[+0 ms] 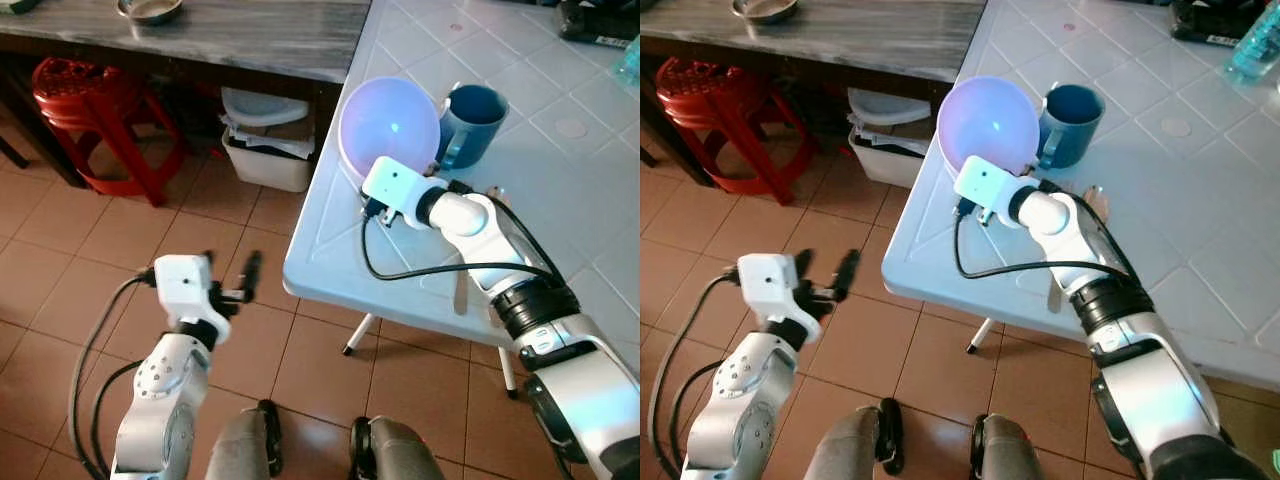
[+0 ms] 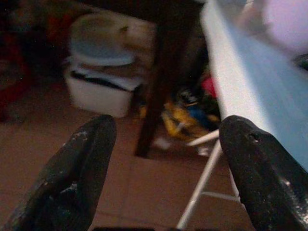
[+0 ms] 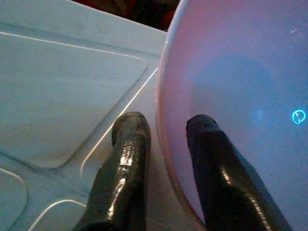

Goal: Setting the table

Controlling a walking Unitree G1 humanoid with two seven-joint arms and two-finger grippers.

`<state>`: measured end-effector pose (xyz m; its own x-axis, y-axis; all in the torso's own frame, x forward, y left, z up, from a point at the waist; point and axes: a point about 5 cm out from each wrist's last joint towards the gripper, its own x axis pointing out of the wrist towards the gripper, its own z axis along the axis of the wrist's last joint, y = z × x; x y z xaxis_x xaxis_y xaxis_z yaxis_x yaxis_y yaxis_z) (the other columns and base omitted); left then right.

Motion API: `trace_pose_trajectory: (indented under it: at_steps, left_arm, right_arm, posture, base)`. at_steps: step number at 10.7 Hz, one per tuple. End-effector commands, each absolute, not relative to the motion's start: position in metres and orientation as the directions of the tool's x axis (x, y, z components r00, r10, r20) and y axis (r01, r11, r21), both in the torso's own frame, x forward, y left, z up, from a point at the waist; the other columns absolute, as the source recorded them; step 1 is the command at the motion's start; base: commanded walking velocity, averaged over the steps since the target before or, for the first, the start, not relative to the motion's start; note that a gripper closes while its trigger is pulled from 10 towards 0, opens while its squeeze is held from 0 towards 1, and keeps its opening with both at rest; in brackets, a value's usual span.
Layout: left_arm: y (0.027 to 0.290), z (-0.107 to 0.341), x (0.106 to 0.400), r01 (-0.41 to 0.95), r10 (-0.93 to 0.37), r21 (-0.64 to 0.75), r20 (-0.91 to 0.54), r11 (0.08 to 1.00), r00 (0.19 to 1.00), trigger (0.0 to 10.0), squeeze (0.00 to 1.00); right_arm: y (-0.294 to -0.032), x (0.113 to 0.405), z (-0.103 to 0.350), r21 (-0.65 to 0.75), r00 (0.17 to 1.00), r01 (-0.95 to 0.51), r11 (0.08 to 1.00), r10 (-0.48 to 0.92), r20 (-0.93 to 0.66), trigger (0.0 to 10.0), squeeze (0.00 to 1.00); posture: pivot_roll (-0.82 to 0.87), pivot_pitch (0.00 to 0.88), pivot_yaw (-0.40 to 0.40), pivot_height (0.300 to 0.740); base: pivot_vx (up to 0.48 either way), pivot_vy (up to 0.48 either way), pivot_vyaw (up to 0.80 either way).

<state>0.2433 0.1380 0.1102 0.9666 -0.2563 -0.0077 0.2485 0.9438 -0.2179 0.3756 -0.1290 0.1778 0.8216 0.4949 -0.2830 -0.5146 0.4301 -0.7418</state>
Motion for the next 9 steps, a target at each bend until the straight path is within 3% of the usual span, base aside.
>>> trace_pose_trajectory:
  at_steps: [1,5,9]
  left_arm:
    - [0.135,0.116,0.239,0.307,-0.308,-0.24,0.032,0.921,0.951,10.0,0.0]
    - [0.123,0.125,0.241,0.451,-0.448,-0.305,0.084,0.839,0.89,10.0,0.0]
    - [0.117,0.123,0.243,0.48,-0.478,-0.316,0.09,0.818,0.874,10.0,0.0]
  right_arm:
    - [-0.138,0.373,0.164,-0.731,0.815,-0.542,0.414,0.469,-0.34,0.0,0.0]
    - [-0.145,0.373,0.163,-0.74,0.827,-0.529,0.415,0.449,-0.339,0.0,0.0]
    - [-0.149,0.37,0.171,-0.767,0.846,-0.47,0.437,0.471,-0.25,0.0,0.0]
  posture:
    - [-0.04,0.231,0.033,0.74]
    - [-0.04,0.21,0.029,0.74]
    - [-0.06,0.177,0.016,0.74]
  base:
    - [0.0,0.0,0.0]
    - [0.0,0.0,0.0]
    - [0.0,0.0,0.0]
